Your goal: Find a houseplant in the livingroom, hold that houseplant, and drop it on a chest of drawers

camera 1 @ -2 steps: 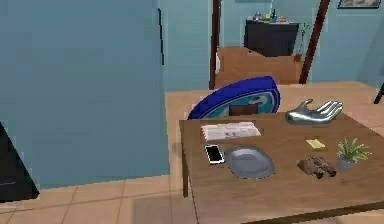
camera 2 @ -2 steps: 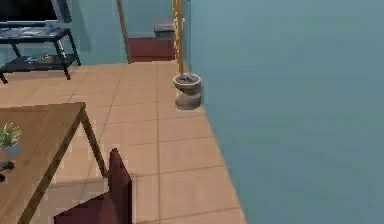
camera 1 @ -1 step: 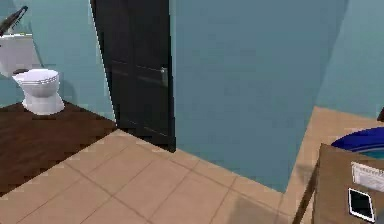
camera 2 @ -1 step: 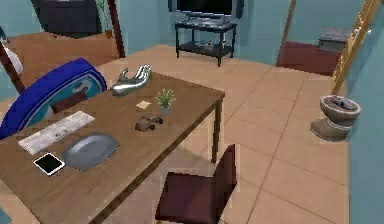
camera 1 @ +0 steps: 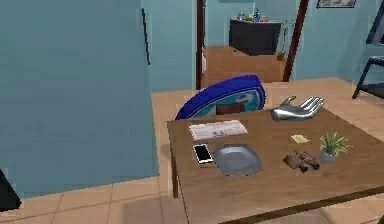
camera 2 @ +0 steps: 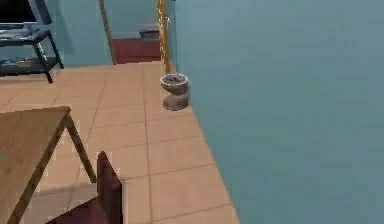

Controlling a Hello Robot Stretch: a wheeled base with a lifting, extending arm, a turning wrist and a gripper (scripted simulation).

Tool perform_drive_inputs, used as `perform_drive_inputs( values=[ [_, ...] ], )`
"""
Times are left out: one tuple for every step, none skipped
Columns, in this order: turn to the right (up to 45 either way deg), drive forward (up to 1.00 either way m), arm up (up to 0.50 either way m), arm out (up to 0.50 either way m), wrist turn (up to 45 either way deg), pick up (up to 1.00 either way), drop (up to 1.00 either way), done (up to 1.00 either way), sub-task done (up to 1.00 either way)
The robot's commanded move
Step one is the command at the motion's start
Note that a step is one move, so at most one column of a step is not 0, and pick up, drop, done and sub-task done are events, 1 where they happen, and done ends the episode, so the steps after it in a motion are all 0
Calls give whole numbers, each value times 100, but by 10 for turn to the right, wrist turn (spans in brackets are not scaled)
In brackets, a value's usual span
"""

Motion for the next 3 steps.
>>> perform_drive_inputs(
  values=[
    [450, 0, 0, 0, 0, 0, 0, 0, 0],
    [420, 0, 0, 0, 0, 0, 0, 0, 0],
    [0, 50, 0, 0, 0, 0, 0, 0, 0]
  ],
)
